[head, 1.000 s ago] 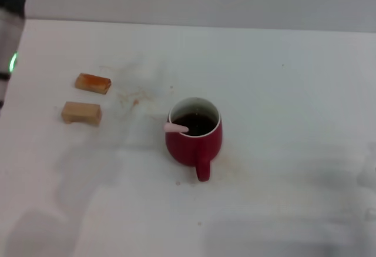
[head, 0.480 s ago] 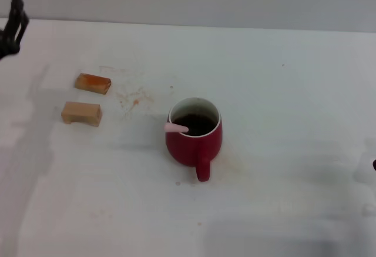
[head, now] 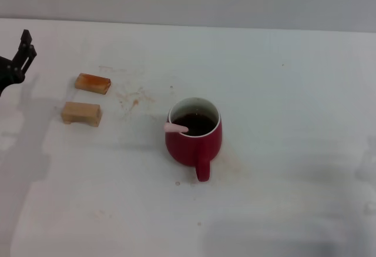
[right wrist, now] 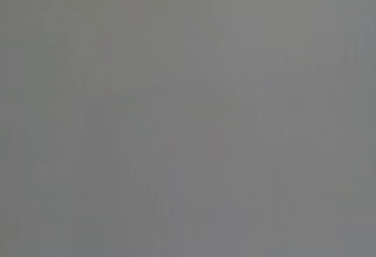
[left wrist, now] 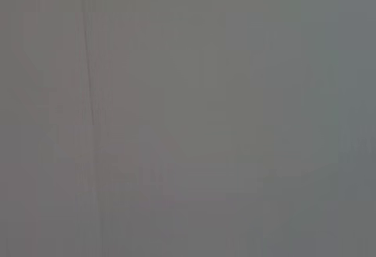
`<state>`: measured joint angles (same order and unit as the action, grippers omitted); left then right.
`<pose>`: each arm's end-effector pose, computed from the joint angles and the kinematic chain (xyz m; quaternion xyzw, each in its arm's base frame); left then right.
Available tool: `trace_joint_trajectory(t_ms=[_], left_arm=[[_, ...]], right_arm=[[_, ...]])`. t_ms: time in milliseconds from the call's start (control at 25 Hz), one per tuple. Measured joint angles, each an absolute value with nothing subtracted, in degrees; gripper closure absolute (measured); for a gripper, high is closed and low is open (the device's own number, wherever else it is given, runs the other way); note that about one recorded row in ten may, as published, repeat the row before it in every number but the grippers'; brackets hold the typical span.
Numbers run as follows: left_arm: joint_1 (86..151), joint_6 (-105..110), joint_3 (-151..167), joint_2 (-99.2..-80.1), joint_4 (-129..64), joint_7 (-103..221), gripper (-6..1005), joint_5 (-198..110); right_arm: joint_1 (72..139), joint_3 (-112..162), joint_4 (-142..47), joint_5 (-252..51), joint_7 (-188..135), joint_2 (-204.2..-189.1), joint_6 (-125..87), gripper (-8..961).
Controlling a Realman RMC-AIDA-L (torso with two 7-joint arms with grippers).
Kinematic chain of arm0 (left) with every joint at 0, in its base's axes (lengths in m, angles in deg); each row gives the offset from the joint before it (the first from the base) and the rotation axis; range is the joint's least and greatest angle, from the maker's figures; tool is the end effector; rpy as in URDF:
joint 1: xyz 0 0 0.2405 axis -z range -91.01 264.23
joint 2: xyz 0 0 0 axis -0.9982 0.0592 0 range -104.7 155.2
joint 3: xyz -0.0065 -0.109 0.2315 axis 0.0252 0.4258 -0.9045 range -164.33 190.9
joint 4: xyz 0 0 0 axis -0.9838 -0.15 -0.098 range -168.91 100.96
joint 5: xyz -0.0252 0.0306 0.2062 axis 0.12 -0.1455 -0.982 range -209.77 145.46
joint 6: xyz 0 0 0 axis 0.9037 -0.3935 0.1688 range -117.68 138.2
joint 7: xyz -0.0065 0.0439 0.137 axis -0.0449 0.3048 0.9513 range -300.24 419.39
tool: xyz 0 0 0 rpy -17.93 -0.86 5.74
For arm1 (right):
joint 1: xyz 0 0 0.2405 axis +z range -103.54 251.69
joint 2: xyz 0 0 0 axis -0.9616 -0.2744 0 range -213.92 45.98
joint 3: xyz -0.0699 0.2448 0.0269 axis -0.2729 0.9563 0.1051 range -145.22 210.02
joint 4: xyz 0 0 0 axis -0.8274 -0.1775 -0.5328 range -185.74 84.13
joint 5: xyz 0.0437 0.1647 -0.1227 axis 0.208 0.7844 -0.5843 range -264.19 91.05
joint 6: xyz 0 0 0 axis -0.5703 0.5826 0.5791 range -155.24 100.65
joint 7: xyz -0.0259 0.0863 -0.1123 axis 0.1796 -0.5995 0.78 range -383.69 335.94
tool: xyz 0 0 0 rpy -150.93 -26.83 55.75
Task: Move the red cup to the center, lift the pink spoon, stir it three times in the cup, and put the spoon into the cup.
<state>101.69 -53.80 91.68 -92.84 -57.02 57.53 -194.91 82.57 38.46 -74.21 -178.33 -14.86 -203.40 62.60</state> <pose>-0.3294 0.3206 0.0185 -0.6776 -0.1634 -0.2854 0.6578 0.3277 0.2030 -0.0418 -0.6460 0.2161 0.3135 0.6616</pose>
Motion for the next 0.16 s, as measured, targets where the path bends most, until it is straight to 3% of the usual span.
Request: trace_joint_trajectory(t_ms=[160], left_arm=[[101.67, -53.93, 91.62, -92.97, -56.47, 57.54, 143, -194.82]], right_arm=[[82.59, 38.44, -74.18, -178.36, -14.84, -203.49, 62.78, 953]])
